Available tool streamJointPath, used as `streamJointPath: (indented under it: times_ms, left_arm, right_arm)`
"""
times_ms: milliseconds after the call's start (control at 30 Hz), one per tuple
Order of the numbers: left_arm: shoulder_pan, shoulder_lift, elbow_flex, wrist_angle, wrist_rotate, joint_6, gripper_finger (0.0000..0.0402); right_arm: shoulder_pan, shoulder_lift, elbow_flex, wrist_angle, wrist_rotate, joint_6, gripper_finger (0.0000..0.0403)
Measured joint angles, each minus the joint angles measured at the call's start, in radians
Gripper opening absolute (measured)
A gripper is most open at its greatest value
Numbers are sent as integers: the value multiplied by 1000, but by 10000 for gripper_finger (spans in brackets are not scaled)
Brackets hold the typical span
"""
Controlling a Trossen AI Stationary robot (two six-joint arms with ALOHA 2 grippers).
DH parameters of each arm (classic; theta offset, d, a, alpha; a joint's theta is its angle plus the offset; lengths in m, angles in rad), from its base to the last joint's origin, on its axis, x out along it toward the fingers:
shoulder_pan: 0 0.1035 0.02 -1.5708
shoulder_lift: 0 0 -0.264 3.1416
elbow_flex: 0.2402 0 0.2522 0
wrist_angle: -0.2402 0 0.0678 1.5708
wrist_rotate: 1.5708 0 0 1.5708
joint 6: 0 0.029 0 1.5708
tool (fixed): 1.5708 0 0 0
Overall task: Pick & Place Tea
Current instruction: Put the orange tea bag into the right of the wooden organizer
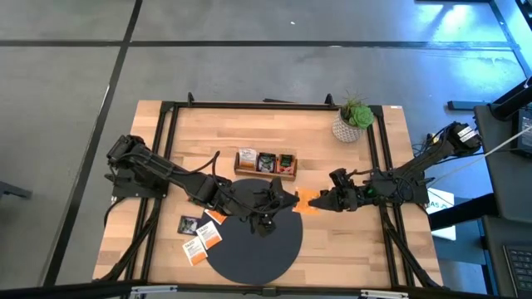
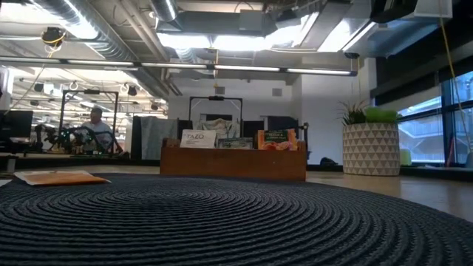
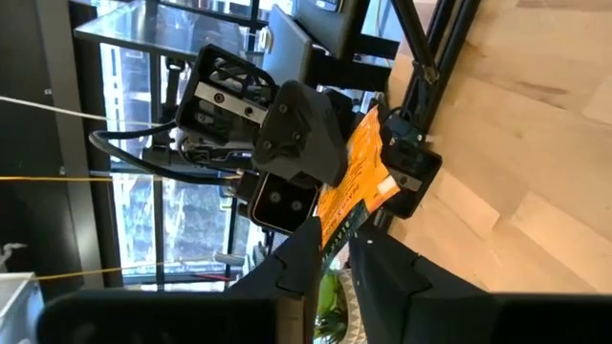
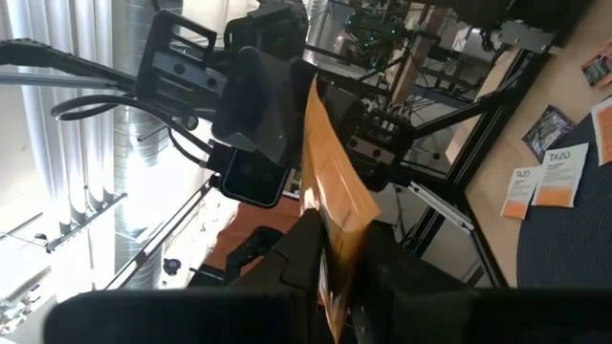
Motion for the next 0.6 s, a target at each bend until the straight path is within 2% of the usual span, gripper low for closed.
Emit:
streamJointPath:
  times_ms: [200, 367, 600]
  left_arm:
    - [0, 0, 0, -10, -1, -4, 27]
    - [0, 0, 1, -23, -9, -40, 12]
    - [0, -2, 1, -86, -52, -200, 3]
  right_arm:
    - [0, 0, 0, 0, -1, -7, 45]
    - [0, 0, 0, 0, 5, -93, 49]
    - [-29, -18, -1, 5, 13, -184, 114]
